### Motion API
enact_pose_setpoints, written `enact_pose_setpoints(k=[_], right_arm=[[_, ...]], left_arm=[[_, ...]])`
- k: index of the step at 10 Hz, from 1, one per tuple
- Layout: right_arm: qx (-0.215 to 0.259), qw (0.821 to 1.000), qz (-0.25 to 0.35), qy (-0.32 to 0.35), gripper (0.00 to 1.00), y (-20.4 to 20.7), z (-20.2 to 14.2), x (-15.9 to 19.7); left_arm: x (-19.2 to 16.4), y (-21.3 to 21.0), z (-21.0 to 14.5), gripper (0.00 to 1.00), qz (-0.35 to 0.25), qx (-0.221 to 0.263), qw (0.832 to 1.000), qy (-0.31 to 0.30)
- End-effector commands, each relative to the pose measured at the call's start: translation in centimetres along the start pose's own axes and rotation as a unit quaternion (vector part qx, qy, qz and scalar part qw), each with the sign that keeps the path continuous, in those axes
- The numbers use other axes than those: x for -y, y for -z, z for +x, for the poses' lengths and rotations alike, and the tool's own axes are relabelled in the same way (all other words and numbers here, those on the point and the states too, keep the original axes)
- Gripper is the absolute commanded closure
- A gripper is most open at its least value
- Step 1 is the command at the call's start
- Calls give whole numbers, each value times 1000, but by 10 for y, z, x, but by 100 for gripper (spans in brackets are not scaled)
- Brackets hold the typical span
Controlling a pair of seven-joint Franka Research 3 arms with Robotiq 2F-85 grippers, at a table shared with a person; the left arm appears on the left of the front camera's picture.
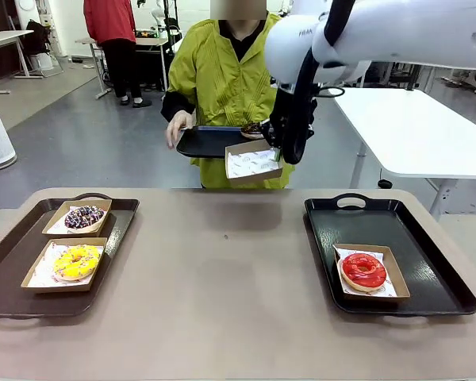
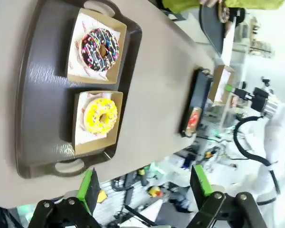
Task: Individually package the donuts and arrange them on the tray.
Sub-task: Place the picked Paper togo box on the Handle tray while simultaneously picking up another Paper togo box from the table with the other hand.
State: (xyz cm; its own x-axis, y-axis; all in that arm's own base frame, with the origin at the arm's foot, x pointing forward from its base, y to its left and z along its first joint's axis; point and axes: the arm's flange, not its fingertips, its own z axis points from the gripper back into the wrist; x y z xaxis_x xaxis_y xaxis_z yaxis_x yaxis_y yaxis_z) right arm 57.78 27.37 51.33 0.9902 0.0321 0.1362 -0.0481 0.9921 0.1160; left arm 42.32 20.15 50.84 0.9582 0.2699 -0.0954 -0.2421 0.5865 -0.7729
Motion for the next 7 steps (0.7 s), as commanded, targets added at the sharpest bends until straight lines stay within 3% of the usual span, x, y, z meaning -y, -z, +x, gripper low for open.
enact_pose_setpoints(k=[1,4,7], right_arm=[[-16,999,7,31,100,-2,30,-11],[-26,997,16,66,100,14,51,-3],[-28,996,4,79,100,33,58,4]], left_arm=[[-30,-7,-1,0,-62,0,998,-18],[-92,-14,3,0,-132,2,989,-67],[-107,-11,6,0,-128,14,988,-82]])
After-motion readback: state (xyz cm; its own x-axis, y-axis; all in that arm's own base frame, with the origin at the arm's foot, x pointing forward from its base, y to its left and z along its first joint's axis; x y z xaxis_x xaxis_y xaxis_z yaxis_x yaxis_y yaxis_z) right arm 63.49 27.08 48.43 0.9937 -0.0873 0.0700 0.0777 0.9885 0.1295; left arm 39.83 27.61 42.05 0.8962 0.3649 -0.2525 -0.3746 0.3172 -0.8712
